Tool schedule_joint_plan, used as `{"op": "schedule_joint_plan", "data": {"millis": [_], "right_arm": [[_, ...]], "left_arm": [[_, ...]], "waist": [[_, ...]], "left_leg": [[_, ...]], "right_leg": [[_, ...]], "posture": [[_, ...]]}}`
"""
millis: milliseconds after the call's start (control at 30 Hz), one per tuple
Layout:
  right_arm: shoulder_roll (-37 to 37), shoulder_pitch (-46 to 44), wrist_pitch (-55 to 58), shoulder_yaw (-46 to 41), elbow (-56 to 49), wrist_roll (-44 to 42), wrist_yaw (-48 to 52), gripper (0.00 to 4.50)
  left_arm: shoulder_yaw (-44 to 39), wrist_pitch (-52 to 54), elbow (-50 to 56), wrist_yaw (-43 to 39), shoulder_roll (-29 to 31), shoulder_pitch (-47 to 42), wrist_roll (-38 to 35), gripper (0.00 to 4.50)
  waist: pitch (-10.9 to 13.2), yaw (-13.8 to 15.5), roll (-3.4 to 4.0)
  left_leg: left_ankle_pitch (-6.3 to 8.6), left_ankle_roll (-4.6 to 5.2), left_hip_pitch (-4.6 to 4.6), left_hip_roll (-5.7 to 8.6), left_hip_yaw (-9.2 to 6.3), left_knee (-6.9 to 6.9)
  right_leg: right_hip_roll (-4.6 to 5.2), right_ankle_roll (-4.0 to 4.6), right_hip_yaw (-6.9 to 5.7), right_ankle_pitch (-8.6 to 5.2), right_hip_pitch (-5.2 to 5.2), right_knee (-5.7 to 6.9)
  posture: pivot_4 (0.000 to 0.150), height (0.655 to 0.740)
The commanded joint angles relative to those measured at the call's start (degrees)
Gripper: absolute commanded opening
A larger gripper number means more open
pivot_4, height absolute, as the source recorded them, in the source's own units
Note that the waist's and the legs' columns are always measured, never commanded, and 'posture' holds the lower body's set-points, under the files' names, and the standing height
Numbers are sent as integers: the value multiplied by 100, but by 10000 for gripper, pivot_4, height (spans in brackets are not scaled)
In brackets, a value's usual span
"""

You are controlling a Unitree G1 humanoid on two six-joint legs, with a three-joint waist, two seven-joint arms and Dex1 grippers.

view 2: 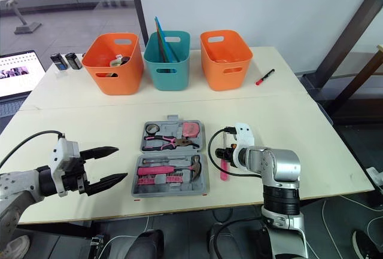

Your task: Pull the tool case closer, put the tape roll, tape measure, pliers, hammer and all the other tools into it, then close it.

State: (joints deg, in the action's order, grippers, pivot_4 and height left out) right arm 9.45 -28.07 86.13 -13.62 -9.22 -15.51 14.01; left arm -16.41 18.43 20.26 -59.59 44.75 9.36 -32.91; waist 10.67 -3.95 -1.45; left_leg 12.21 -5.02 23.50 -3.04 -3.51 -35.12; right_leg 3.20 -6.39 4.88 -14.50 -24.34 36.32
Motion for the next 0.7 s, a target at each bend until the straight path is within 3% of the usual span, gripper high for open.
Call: {"op": "schedule_joint_plan", "data": {"millis": [33,133,233,333,433,567,700], "right_arm": [[400,-316,337,-82,-305,-364,339,44079],[1904,-556,-675,1195,-345,-377,1371,44079],[3442,-805,-2744,2861,-256,256,3017,44079],[4362,-1158,-4412,4087,-66,1069,4325,44079],[4581,-1632,-6836,4952,550,2309,4871,44079],[4300,-2259,-9647,5500,1800,3197,5158,44079],[3922,-2702,-11473,5747,2933,3926,4966,44079]], "left_arm": [[-57,-86,69,-8,2,70,35,45000],[-129,-93,58,-31,45,117,30,45000],[-158,-108,46,12,47,104,45,45000],[-166,-80,93,56,37,98,37,45000],[-210,-58,203,152,-8,157,18,45000],[-284,-28,393,289,-37,313,-3,45000],[-346,-18,485,371,-33,413,-13,45000]], "waist": [[1,0,2],[18,-4,25],[23,-13,30],[24,-41,29],[26,-45,29],[42,-25,22],[43,5,20]], "left_leg": [[0,0,0,0,0,0],[0,0,2,2,3,0],[0,0,2,2,7,4],[4,5,0,-2,6,20],[14,23,0,-4,6,18],[14,22,3,-3,12,8],[14,22,3,-3,11,4]], "right_leg": [[0,0,0,0,0,0],[3,1,2,0,-2,-3],[6,-1,3,-2,-6,-9],[1,-7,-1,-5,-12,-12],[-2,-18,-1,-11,-13,-10],[1,-18,1,-10,-12,-10],[1,-17,-1,-9,-8,-9]], "posture": [[1500,7400],[1500,7400],[1500,7400],[1500,7400],[1500,7400],[1500,7400],[1500,7400]]}}
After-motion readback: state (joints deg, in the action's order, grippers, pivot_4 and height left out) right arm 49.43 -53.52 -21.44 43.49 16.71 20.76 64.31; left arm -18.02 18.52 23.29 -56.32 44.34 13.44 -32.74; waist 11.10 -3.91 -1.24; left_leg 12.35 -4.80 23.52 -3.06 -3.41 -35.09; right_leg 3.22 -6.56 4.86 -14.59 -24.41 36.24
